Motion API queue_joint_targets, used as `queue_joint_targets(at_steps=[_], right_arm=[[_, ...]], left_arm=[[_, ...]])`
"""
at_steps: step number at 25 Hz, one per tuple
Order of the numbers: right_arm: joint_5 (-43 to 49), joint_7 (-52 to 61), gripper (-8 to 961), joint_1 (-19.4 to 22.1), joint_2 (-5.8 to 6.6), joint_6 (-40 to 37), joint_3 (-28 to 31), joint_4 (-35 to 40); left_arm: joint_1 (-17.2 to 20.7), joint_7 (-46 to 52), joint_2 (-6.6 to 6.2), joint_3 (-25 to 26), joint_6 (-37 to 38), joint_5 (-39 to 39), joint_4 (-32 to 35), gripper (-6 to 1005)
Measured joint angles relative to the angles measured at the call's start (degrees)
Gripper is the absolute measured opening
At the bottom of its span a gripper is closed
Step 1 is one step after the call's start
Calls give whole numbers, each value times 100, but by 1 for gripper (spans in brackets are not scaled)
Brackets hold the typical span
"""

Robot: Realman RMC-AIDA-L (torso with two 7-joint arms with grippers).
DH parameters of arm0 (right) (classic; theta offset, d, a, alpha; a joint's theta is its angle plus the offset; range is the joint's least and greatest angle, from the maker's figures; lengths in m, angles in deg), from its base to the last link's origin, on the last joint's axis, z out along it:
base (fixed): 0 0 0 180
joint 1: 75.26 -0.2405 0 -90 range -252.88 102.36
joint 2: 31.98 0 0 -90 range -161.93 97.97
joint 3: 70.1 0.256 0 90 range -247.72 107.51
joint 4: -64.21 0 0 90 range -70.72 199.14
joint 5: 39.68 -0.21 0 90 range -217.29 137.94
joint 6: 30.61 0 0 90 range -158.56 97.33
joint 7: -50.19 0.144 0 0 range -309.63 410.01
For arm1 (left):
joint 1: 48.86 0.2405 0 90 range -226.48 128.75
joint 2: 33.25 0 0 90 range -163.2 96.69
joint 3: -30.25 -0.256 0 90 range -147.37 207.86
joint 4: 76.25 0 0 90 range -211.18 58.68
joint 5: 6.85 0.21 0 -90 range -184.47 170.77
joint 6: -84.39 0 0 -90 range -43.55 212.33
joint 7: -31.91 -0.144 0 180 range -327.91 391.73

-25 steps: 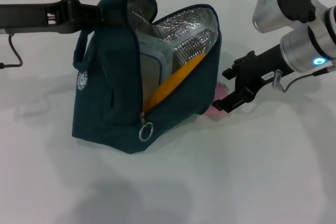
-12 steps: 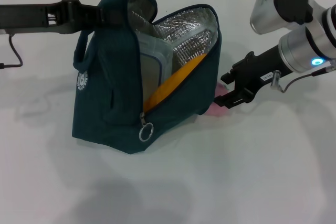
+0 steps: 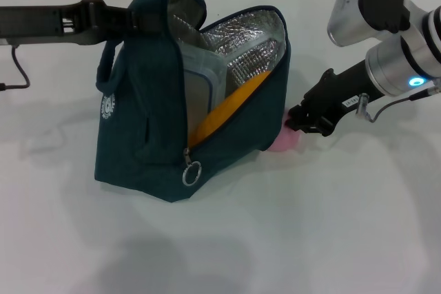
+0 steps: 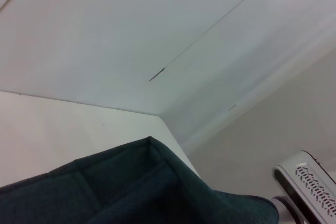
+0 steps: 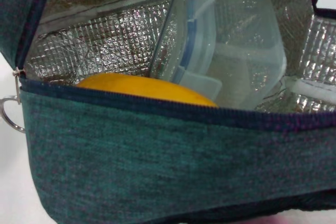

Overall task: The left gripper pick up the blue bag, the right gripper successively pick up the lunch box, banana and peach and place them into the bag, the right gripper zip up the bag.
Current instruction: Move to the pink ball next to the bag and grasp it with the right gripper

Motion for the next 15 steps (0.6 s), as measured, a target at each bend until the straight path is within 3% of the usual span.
queue_joint_targets(at_steps=[6,15], right_arm=[[9,-32,127,10,3,7,0,9],[-29,120,44,-48,27,-225,42,88]], left_arm=[[-8,0,0,0,4,0,0,45],[6,16,0,0,4,-5,0,45]])
